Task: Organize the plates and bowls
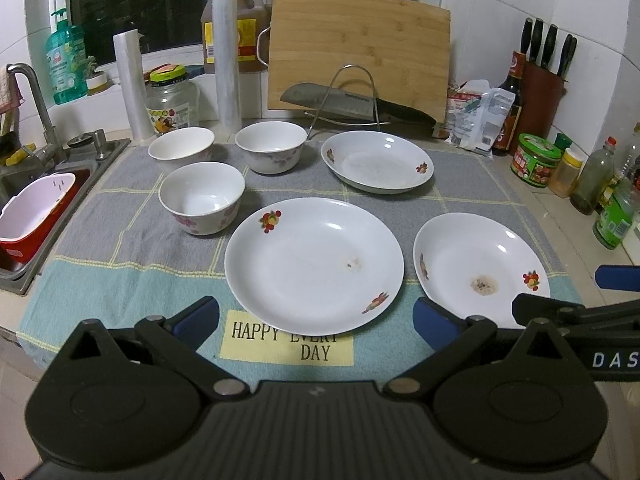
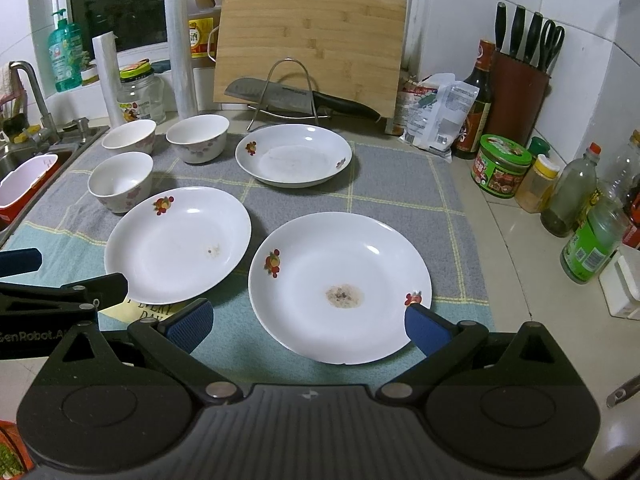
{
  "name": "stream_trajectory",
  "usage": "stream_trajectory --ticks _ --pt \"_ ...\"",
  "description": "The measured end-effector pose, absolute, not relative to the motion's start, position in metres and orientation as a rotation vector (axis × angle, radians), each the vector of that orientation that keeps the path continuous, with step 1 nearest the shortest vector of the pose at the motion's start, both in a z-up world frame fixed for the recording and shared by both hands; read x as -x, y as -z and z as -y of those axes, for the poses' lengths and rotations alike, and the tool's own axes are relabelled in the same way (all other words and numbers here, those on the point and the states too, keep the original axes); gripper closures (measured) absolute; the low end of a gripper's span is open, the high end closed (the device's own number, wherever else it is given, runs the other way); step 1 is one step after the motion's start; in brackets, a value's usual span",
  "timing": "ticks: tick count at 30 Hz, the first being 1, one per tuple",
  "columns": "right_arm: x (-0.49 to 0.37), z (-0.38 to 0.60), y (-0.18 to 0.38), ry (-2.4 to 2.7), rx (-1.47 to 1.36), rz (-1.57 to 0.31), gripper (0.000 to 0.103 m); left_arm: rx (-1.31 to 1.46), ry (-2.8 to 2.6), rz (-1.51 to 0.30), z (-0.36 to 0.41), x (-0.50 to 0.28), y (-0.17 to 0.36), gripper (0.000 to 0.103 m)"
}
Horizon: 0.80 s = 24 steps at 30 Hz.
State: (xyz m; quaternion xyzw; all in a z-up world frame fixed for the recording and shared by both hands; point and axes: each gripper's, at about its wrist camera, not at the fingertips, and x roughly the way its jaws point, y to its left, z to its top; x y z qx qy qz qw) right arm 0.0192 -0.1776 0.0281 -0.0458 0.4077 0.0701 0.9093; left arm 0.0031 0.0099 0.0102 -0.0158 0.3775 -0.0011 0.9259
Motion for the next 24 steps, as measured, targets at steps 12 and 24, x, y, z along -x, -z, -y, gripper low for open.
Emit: stream_trajectory --ticks 12,24 --pt "-0.006 0.172 -0.030 -0.131 0.101 -0.803 0.000 0.027 0.069 -0.727 -0.018 0.003 -0.012 0.001" --pt "0.006 0.192 -0.031 -0.099 0.057 -0.754 0.000 -0.002 0.219 -0.638 -0.016 0.014 -0.006 0.001"
